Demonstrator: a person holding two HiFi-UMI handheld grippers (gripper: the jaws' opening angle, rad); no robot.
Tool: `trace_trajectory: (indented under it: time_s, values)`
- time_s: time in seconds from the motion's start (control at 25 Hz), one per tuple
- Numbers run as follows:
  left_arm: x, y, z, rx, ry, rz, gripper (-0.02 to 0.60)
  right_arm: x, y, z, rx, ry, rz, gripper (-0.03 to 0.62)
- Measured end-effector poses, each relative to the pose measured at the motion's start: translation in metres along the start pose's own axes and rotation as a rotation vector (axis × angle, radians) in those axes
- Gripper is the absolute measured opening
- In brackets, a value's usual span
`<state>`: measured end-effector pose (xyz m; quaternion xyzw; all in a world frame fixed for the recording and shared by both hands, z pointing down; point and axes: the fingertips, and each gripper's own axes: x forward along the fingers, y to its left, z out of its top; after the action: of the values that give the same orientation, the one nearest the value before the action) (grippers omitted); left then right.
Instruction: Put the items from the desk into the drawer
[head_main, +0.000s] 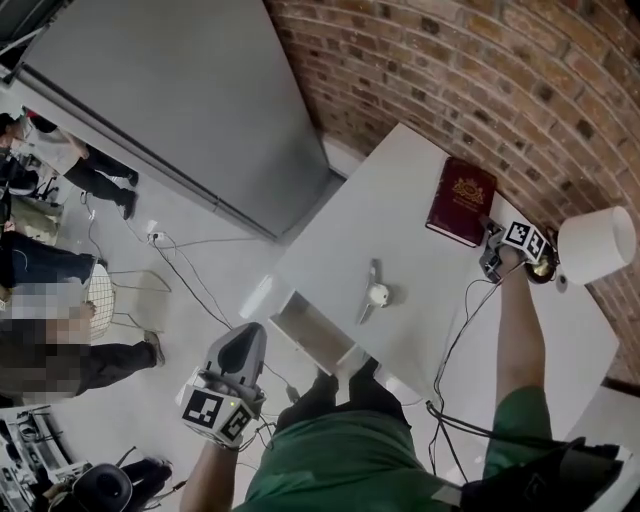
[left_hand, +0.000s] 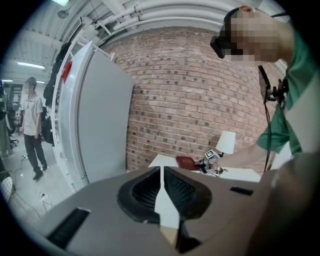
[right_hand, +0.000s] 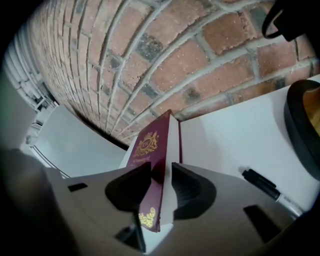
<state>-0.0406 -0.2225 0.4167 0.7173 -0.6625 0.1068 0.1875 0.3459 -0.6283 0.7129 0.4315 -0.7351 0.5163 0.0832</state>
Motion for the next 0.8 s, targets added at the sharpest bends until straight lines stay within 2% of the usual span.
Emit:
trace_trajectory:
  time_s: [0.12, 0.24, 0.48, 0.56, 0.8]
  values:
    - [-0.002, -0.003, -0.003, 0.003, 0.007, -0.003, 0.017, 0.002, 0.010, -0.003, -0.051, 0.034, 0.005, 0.095]
    - [-0.006, 0.000, -0.002, 0.016, -0.001, -0.002, 0.017, -0.001, 0.022, -0.010, -0.077, 0.065, 0.002, 0.077]
    - [-0.009, 0.005, 0.004, -0.004, -0.028, -0.011, 0.017, -0.021, 0.065, -0.007, -0.097, 0.058, 0.048, 0.044]
    - [-0.009, 0.002, 0.006, -0.013, -0.043, -0.018, 0.015, -0.029, 0.085, -0.006, -0.180, 0.076, 0.052, 0.034]
    - [-0.015, 0.002, 0.004, -0.029, -0.059, -0.025, 0.017, -0.043, 0.145, -0.017, -0.563, 0.197, 0.031, 0.012]
